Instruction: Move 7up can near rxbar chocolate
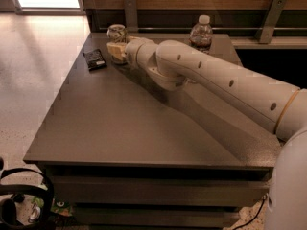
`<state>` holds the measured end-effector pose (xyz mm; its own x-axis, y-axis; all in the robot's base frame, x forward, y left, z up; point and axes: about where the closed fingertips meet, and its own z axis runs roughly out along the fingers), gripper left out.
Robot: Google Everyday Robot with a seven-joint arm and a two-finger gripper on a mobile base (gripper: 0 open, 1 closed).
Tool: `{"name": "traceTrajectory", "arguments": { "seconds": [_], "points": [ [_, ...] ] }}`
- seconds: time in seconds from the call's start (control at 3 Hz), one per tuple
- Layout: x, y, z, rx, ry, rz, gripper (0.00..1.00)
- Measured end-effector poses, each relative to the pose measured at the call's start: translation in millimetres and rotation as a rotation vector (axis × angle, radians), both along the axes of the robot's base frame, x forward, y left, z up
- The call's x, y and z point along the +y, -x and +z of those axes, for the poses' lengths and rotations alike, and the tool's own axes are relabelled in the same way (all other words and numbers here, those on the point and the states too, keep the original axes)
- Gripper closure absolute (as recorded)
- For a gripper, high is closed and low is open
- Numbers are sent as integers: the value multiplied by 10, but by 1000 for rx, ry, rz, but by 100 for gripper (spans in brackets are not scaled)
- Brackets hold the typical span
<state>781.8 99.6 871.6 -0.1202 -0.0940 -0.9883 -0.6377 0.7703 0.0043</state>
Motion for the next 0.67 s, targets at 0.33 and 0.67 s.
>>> {"name": "traceTrajectory", "arguments": {
  "seconds": [0.33,0.67],
  "points": [
    [23,1,-6,1,-1,3,83],
    [43,5,-7,1,-1,6,60]
  ]
}}
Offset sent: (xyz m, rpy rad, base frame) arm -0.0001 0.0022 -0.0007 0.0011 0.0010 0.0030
